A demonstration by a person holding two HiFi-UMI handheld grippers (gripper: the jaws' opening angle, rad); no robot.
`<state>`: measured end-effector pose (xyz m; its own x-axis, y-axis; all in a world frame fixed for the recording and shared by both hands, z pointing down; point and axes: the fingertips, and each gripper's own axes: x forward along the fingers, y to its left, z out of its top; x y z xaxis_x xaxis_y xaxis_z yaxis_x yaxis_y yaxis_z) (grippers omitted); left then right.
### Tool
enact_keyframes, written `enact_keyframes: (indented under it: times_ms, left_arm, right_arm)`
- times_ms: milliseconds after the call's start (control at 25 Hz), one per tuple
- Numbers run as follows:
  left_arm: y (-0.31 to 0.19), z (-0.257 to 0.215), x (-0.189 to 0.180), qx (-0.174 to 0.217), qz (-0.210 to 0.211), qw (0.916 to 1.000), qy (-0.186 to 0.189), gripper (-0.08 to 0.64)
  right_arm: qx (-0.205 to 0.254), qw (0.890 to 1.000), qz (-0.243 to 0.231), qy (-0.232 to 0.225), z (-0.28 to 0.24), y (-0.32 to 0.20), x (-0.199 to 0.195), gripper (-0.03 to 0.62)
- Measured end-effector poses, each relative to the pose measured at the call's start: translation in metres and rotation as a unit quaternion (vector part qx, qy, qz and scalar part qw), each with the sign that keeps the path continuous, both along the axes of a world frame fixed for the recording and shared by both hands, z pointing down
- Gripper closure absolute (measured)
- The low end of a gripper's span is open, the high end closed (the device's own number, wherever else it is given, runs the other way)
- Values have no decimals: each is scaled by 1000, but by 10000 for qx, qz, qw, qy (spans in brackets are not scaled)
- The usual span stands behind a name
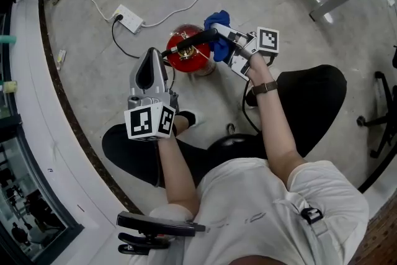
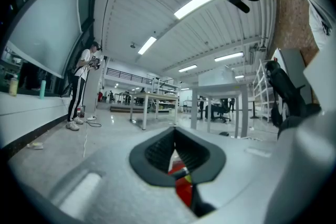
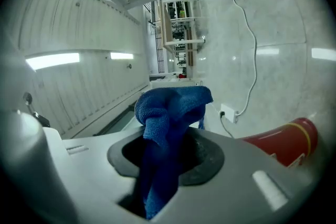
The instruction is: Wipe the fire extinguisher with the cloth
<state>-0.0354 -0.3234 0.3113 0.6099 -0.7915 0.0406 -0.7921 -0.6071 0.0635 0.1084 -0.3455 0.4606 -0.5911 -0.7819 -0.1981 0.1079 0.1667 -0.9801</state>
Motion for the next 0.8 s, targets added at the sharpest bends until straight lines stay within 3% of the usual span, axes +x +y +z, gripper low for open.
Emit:
enact_keyframes:
  times_ms: [120,200,360,520,640,800]
  left_arm:
    - [-3,-3,-4,44,-19,10000,42,560]
    - [-5,-5,-6,-36,-94,9999,30,560]
    - [-8,-3,-11,-103,-159,9998,-8,560]
    - [-11,5,-14,-170,-205,9996,-47,560]
    - [-17,10,-14,-251,-216,9994,-81,560]
    - [-22,16,-12,-348,-171,9991,-159,560]
  right_arm:
    - [314,9974,-51,-644,-19,0,-6,469]
    - [286,9973,-79,-669,-15,-1,-8,469]
    - [-109,9999,-46,-110,26,-3,-8,469]
    - [-1062,9918,-107,697,122,3,-12,469]
    - [-1853,9779,67,969,219,11,-7,471]
    - [-2922,9412,225,1678,328,41,-5,469]
